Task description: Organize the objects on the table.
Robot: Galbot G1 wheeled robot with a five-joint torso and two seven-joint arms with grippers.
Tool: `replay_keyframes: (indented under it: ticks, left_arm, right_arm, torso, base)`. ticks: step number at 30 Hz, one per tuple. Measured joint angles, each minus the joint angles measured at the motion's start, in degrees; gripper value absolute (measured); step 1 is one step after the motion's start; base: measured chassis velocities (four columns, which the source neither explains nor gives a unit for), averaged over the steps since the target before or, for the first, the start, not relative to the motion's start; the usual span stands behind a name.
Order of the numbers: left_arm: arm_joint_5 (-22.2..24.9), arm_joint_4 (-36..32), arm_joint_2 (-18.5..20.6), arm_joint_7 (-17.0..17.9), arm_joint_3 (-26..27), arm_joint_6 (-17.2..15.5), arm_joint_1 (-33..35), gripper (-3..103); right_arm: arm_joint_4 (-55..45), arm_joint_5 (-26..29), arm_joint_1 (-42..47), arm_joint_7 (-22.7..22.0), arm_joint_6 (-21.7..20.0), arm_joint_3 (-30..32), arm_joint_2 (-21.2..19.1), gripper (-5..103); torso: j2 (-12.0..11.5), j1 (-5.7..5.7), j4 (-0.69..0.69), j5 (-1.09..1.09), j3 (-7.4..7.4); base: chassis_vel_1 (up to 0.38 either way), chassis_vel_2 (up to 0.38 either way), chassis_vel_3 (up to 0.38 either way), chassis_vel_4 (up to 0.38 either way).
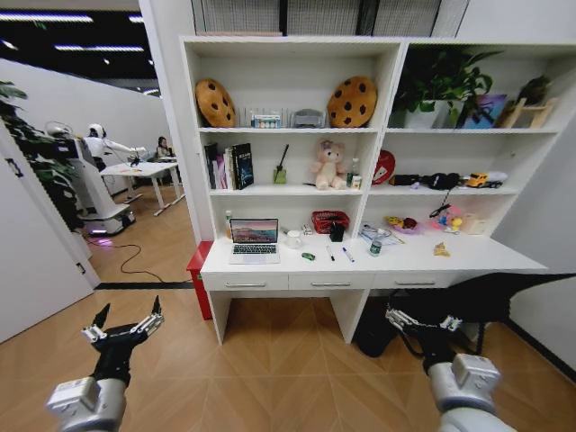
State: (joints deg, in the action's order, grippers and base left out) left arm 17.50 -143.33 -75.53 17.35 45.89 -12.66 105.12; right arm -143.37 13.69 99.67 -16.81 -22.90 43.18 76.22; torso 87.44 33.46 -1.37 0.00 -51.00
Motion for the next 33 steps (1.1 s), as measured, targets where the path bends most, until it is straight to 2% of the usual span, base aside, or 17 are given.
replay_keyframes:
  ticks: [14, 25, 28, 31, 33]
  left_arm:
    - [1.2, 0.0, -0.1, -0.3, 0.9, -0.6, 1.0, 100]
    - [1.2, 0.1, 0.2, -0.4, 0.9, -0.5, 1.3, 100]
    - [1.3, 0.1, 0.3, -1.5, 0.9, -0.3, 1.5, 100]
    - [2.0, 0.1, 0.5, -4.0, 1.0, 0.0, 1.8, 100]
    - [2.2, 0.1, 0.9, -5.3, 1.0, 0.2, 1.8, 100]
  right_arm:
    - [0.1, 3.1, -0.8, 0.3, 0.2, 0.5, -2.3, 100]
    - [0.1, 3.9, -1.1, 0.5, 0.3, 0.6, -2.4, 100]
    - [0.1, 3.8, -1.1, 0.5, 0.3, 0.6, -2.4, 100]
    - [0.1, 3.9, -1.0, 0.5, 0.3, 0.7, -2.5, 100]
    - [0.1, 4.0, -0.9, 0.5, 0.2, 0.7, -2.6, 100]
  torso:
    - [0.0, -0.02, 0.00, 0.00, 0.01]
    - [0.0, 0.02, 0.02, 0.03, -0.01]
    - [0.0, 0.04, -0.01, -0.03, -0.01]
    - [0.0, 0.02, 0.01, 0.03, 0.00]
    - [0.0, 0.02, 0.01, -0.04, 0.00]
  base:
    - [-0.008, 0.014, 0.016, -0.014]
    - [-0.160, 0.159, 0.168, -0.174]
    - [-0.175, 0.189, 0.176, -0.194]
    - [-0.176, 0.184, 0.190, -0.195]
    - [-0.154, 0.149, 0.168, -0.169]
